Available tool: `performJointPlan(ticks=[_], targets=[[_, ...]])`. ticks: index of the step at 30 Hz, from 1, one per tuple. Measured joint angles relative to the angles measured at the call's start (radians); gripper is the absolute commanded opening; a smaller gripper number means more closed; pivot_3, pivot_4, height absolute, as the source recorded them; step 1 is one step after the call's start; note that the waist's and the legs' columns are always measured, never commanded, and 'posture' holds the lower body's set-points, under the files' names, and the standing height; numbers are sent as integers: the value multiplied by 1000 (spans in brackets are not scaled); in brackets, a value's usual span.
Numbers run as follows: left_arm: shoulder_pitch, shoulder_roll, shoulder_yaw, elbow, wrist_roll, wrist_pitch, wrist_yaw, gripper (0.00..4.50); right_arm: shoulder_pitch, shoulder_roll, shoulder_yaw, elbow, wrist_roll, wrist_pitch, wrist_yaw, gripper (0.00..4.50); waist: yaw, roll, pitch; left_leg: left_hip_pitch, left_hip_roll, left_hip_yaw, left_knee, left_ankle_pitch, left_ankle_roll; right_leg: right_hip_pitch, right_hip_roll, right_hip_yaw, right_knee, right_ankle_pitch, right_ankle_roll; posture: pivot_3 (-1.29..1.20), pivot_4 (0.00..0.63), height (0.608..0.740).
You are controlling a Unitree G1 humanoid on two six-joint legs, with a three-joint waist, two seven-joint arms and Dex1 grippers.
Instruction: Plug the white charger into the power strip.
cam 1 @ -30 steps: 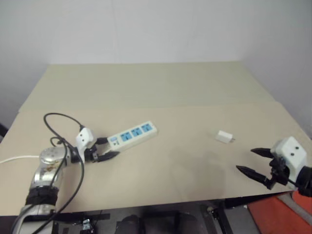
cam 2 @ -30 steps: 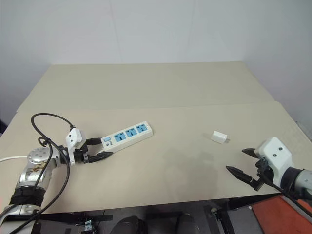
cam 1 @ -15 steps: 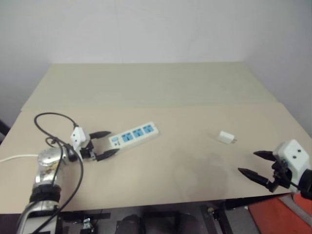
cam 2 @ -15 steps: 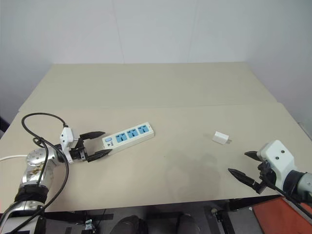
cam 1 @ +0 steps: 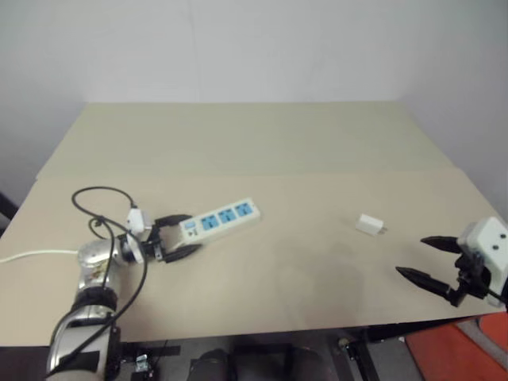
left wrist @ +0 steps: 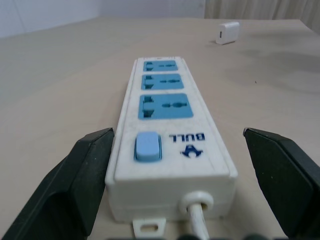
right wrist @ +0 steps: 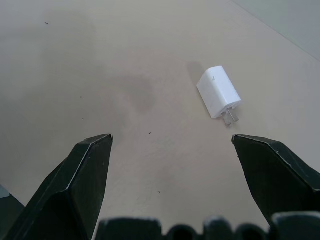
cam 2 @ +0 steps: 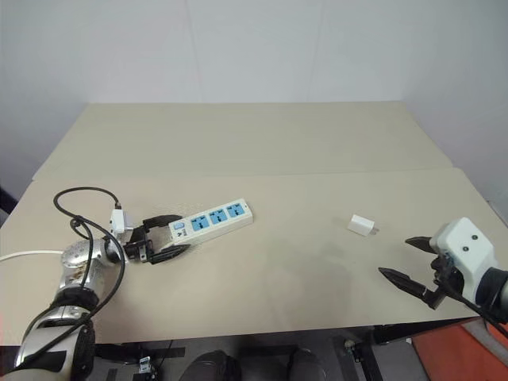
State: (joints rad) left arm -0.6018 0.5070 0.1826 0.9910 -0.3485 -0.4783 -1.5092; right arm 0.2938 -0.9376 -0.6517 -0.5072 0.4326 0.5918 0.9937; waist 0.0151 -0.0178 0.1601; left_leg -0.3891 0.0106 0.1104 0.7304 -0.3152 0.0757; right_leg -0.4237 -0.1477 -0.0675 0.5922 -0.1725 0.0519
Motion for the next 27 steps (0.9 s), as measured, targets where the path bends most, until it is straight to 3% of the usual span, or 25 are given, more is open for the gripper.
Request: performJointPlan(ticks=[13,16,18,27], targets=[[-78,-21,11,137,40,-71,24,4494,0,-20,-36,2,4,1,26,4500,0,0,0,1,0,0,0,0,1,0,0,0,0,0,0,0,150,740],[-91,-19,10,151,61,-79,34,3881,0,-20,-36,1,4,1,23,4500,1,0,0,1,0,0,0,0,1,0,0,0,0,0,0,0,150,740],[-96,-19,10,155,70,-82,34,3246,1,-19,-36,0,4,1,20,4500,1,0,0,0,0,0,0,0,1,0,0,0,0,0,0,0,150,740],[-101,-15,0,162,82,-84,33,3229,7,-16,-36,-4,4,4,-6,4500,1,0,0,1,0,0,0,0,1,0,0,0,0,0,0,0,150,740]])
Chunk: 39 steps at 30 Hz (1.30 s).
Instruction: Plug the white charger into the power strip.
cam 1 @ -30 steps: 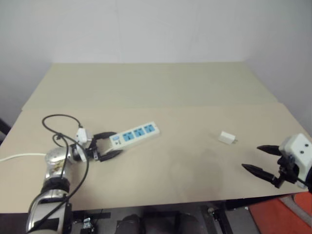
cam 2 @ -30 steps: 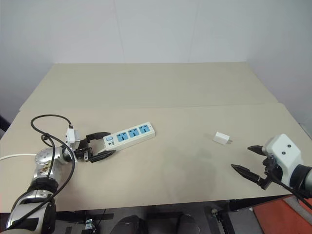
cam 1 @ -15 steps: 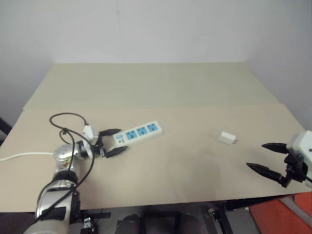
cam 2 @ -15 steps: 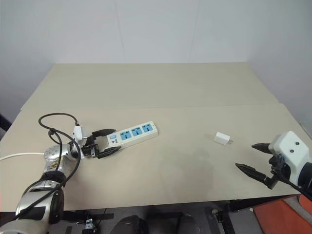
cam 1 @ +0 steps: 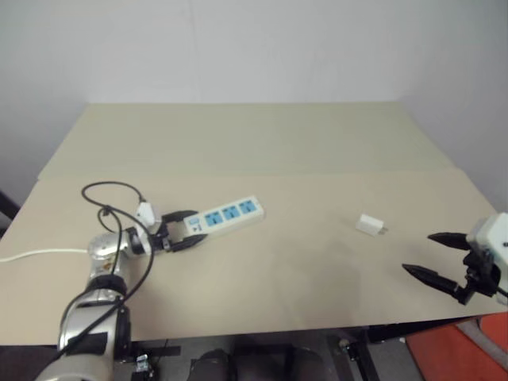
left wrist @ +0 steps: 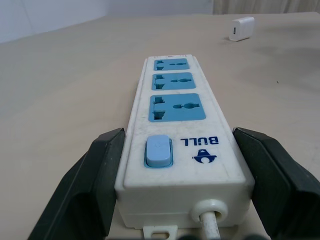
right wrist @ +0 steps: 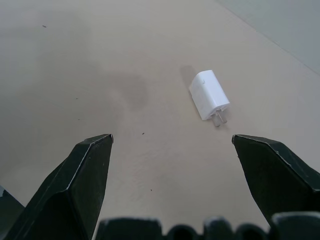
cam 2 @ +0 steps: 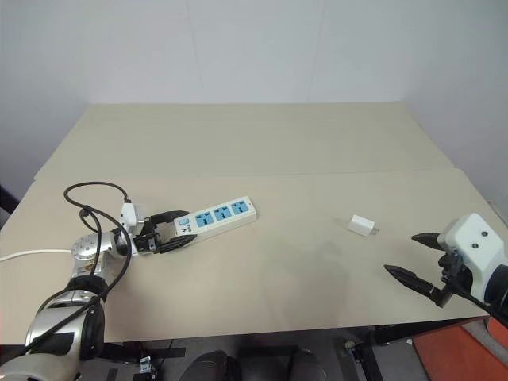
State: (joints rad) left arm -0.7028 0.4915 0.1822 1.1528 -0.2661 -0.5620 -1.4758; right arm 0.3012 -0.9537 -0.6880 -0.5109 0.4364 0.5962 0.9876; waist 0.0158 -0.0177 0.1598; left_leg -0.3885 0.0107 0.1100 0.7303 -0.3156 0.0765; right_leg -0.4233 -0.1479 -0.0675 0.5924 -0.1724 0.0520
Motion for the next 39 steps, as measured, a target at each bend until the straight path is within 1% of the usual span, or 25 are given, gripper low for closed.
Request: performJointPlan(ticks=[10,12,13,16,17,18,19,21,23,24,25,26,29,31,33,36,39], targets=[[-5,8,-7,-8,1,15,-24,3229,-2,5,10,-4,1,4,-15,4500,-3,0,0,-1,0,0,0,0,0,0,0,0,0,0,0,0,150,740],[-5,7,-12,-20,0,26,-43,3229,-30,-25,30,13,4,21,-7,4500,-4,0,0,-1,0,0,0,0,0,-1,0,0,0,0,0,0,150,740],[-5,6,-18,-28,0,36,-55,3229,-63,-66,55,35,14,49,-1,4500,-5,0,0,-1,0,0,1,0,0,-1,0,0,0,0,0,0,150,740],[-4,-16,-43,-58,3,45,-75,3229,-214,-193,150,115,24,118,26,4500,-6,0,0,-1,0,0,1,-1,1,-1,-1,0,-1,0,0,0,150,740],[-5,-28,-49,-69,4,44,-75,3229,-299,-250,212,158,32,149,39,4500,-6,0,0,-1,0,0,1,-3,5,-2,-1,0,-1,0,0,0,150,740],[-5,-36,-51,-75,5,44,-74,3229,-375,-288,273,188,34,175,48,4500,-7,0,0,-1,1,0,1,-3,4,-2,-1,0,0,0,0,0,150,740],[-8,-49,-55,-81,9,44,-69,3229,-521,-327,381,242,28,215,62,4500,-10,0,0,-2,1,0,1,-2,4,-4,-1,0,-1,0,-1,0,150,740],[-17,-70,-70,-94,15,46,-63,3229,-742,-338,547,322,-11,264,86,4500,-12,0,0,-5,1,0,1,0,0,-5,-1,-1,-2,0,-1,0,150,740],[-25,-79,-81,-99,25,50,-59,3229,-991,-295,766,452,-115,279,144,4500,-17,0,0,-10,0,0,2,0,0,-11,-1,0,-1,1,-1,0,150,740],[-31,-84,-86,-104,27,50,-55,3229,-1065,-273,842,504,-163,274,173,4500,-18,0,0,-14,-1,1,3,0,0,-15,-1,0,0,1,-1,0,150,740],[-31,-90,-89,-108,29,51,-55,3229,-1162,-230,945,587,-227,259,222,4500,-22,1,0,-16,-2,1,5,1,0,-17,-1,0,1,1,0,0,150,740],[-32,-95,-94,-116,30,52,-53,3229,-1226,-194,1023,652,-278,241,262,4500,-21,1,0,-18,-3,0,5,1,0,-17,-1,-1,2,1,0,0,150,740],[-29,-101,-103,-132,30,60,-48,3229,-1362,-97,1180,834,-399,177,350,4500,-19,1,-1,-20,-5,1,5,2,0,-17,-1,-2,2,2,1,0,150,740],[-26,-104,-109,-144,31,63,-43,3229,-1435,-29,1249,966,-480,105,386,4500,-18,2,-1,-20,-6,1,5,2,1,-16,-1,-2,1,2,3,0,150,740],[-19,-104,-115,-161,30,64,-42,3229,-1475,20,1284,1059,-538,45,409,4500,-16,2,-1,-20,-6,1,5,2,1,-16,-1,-3,1,2,3,0,150,740],[-5,-100,-116,-184,28,66,-35,3229,-1508,62,1302,1162,-594,-20,437,4500,-18,2,-1,-20,-6,1,5,2,0,-16,-1,-3,1,2,4,0,150,740],[9,-93,-117,-205,27,72,-29,3229,-1522,79,1303,1224,-636,-70,467,4500,-23,2,-1,-19,-6,1,5,2,0,-16,-1,-4,2,2,4,0,150,740]])
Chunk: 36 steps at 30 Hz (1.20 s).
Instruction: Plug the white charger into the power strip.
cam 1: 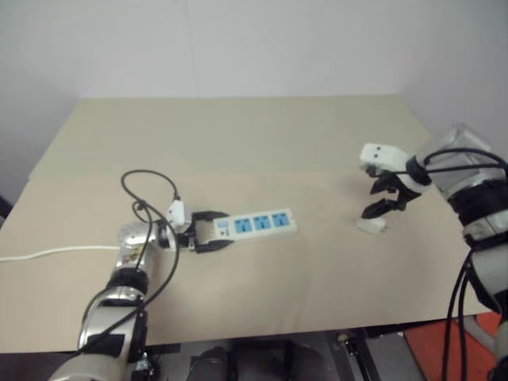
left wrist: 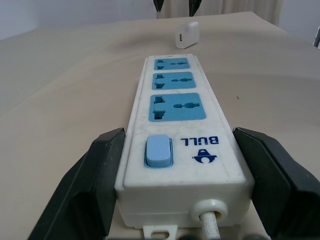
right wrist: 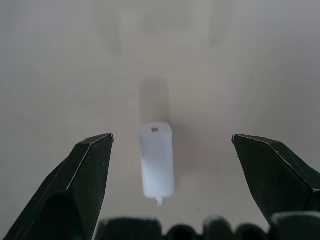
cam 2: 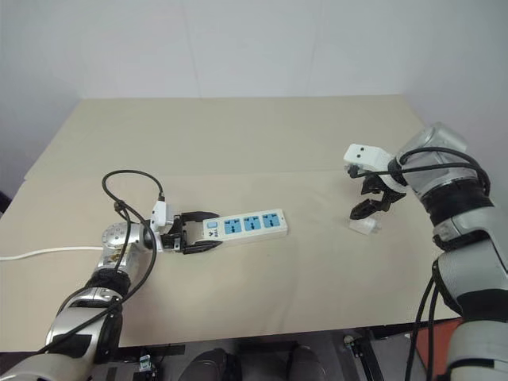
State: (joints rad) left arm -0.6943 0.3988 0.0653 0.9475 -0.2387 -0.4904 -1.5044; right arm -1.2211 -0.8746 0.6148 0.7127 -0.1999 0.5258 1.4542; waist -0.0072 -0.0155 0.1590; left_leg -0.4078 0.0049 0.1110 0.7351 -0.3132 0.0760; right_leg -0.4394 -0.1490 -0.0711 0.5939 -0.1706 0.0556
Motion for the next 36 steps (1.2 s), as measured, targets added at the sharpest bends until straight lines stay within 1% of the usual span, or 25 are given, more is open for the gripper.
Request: performJointPlan(ticks=[5,10,21,32,34,35,36], targets=[[23,7,0,-31,-6,14,7,3229,-1,38,0,53,-54,-36,15,4500,-11,1,0,2,0,0,0,1,-2,1,0,0,1,0,0,0,150,740],[33,7,-3,-46,-8,20,10,3229,-1,77,-4,76,-78,-37,17,4500,-11,1,-1,2,1,0,-1,3,-4,1,1,0,2,0,-1,0,150,740],[45,8,-6,-73,-8,38,20,3229,-1,159,-7,171,-135,-38,-30,4500,-11,2,-1,2,0,1,-1,3,-5,1,1,0,2,0,-1,0,150,740],[80,19,-6,-123,-18,54,35,3229,-1,180,-22,201,-154,-39,-46,4500,-22,2,-1,3,0,1,-2,3,-5,1,1,0,2,0,-1,0,150,740],[81,20,-7,-123,-19,55,36,3229,-1,181,-31,202,-154,-39,-47,4126,-23,2,-1,3,-1,1,-2,3,-6,1,1,0,2,0,-1,0,150,740],[81,20,-7,-123,-19,55,36,3229,-1,182,-36,202,-154,-39,-48,4020,-24,2,-1,3,-1,1,-2,3,-6,1,1,0,2,0,-1,0,150,740],[82,20,-7,-123,-19,55,37,3229,-1,185,-40,203,-154,-38,-51,3681,-24,2,-1,3,-1,1,-2,3,-6,1,1,0,2,0,-1,0,150,740]])
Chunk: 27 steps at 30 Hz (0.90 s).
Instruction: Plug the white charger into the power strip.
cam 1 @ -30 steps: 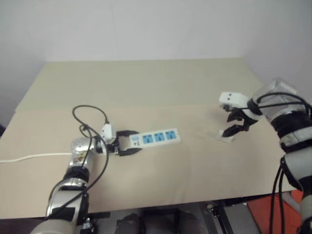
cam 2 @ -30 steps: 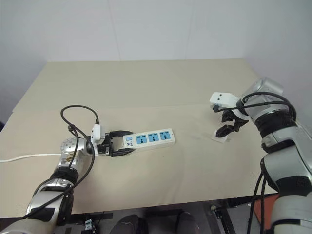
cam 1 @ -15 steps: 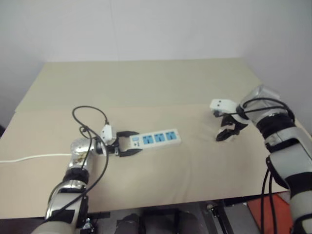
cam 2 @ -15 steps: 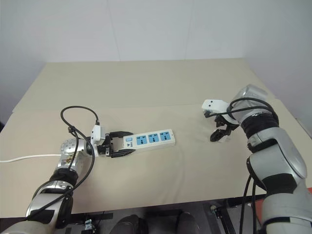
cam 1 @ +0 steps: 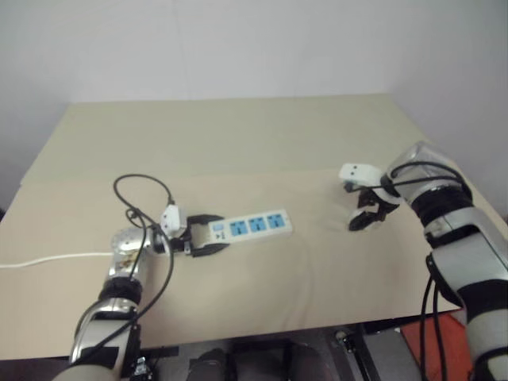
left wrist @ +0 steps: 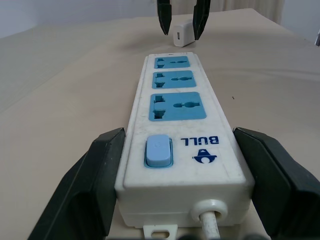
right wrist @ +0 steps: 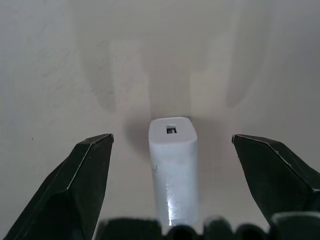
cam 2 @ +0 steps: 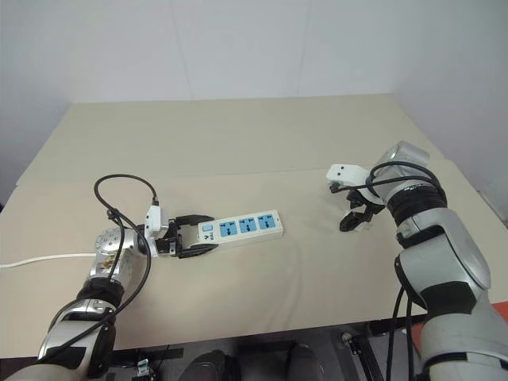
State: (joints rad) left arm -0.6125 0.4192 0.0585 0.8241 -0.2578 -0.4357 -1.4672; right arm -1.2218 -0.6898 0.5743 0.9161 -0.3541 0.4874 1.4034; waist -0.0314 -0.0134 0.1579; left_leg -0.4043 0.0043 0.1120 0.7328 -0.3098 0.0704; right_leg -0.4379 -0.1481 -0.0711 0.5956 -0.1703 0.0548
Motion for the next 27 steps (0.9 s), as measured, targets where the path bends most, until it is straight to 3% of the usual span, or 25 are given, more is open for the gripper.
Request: performJointPlan(ticks=[7,20,24,27], targets=[[0,1,-2,0,-1,0,1,3229,0,15,-4,12,-8,0,3,1219,-1,0,0,0,0,0,0,0,0,0,0,0,0,0,0,0,150,740],[0,5,-3,-3,-1,6,2,3229,1,1,-18,-51,-13,20,36,1157,-2,1,0,0,0,0,0,0,0,0,0,0,0,0,0,0,150,740],[0,11,-11,-18,-3,31,-5,3229,2,-34,-115,-223,60,128,83,1157,-2,1,0,0,1,-1,0,0,0,-1,0,0,0,0,0,0,150,740],[5,23,-36,-56,-14,72,-47,3229,18,-43,-270,-415,200,217,98,1157,-1,1,0,-1,2,-1,0,0,0,-1,0,0,0,0,0,0,150,740]])
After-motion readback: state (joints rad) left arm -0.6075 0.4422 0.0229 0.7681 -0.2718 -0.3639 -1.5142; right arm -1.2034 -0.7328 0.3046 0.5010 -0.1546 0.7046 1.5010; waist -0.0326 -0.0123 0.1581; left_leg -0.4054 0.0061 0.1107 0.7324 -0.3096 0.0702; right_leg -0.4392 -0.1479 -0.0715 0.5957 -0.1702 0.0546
